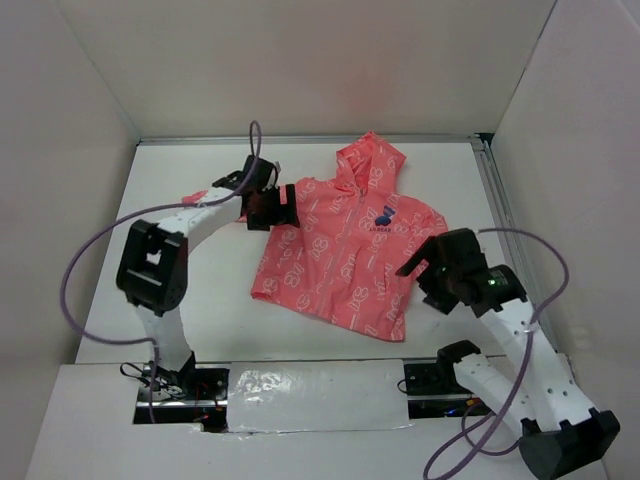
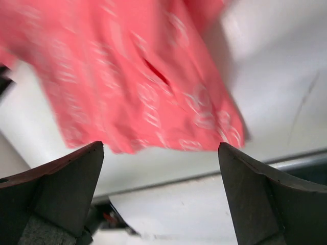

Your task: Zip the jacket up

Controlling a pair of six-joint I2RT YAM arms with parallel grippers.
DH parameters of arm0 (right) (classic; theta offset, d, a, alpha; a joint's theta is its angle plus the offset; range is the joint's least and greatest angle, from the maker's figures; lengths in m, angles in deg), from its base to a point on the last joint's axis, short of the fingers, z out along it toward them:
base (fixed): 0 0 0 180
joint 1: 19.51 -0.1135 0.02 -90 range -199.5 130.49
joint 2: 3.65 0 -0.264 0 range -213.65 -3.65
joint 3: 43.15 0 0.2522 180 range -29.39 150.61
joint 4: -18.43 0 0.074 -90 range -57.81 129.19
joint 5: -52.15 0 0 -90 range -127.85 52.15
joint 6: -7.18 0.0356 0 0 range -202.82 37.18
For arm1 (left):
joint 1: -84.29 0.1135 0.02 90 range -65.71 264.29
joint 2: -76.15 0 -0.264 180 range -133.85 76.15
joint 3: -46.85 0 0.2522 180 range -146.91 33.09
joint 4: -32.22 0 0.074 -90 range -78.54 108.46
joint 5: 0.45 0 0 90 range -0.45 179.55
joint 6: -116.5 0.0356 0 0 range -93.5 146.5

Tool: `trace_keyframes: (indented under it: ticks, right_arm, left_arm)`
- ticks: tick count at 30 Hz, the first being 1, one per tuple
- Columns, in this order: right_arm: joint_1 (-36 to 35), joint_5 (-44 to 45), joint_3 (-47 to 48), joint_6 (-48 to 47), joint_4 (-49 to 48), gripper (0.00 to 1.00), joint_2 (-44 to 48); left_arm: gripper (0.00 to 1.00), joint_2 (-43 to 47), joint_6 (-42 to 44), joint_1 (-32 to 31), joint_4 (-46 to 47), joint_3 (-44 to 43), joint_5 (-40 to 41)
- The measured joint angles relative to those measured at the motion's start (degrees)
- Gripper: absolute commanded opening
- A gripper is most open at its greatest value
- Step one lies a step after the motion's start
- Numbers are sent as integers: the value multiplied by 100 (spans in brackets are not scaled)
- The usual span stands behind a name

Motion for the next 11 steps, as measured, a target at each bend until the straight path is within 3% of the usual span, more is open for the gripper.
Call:
trace_keyframes:
  ticks: [5,11]
  right_arm:
    - [-72,1091,1300,-269,37,100,289]
    - [-90,1725,1484,-662,15,100,699]
  left_arm:
    - [99,1956,24,-24,81,608,11]
    - [99,3576,-11,57,238,1075,190]
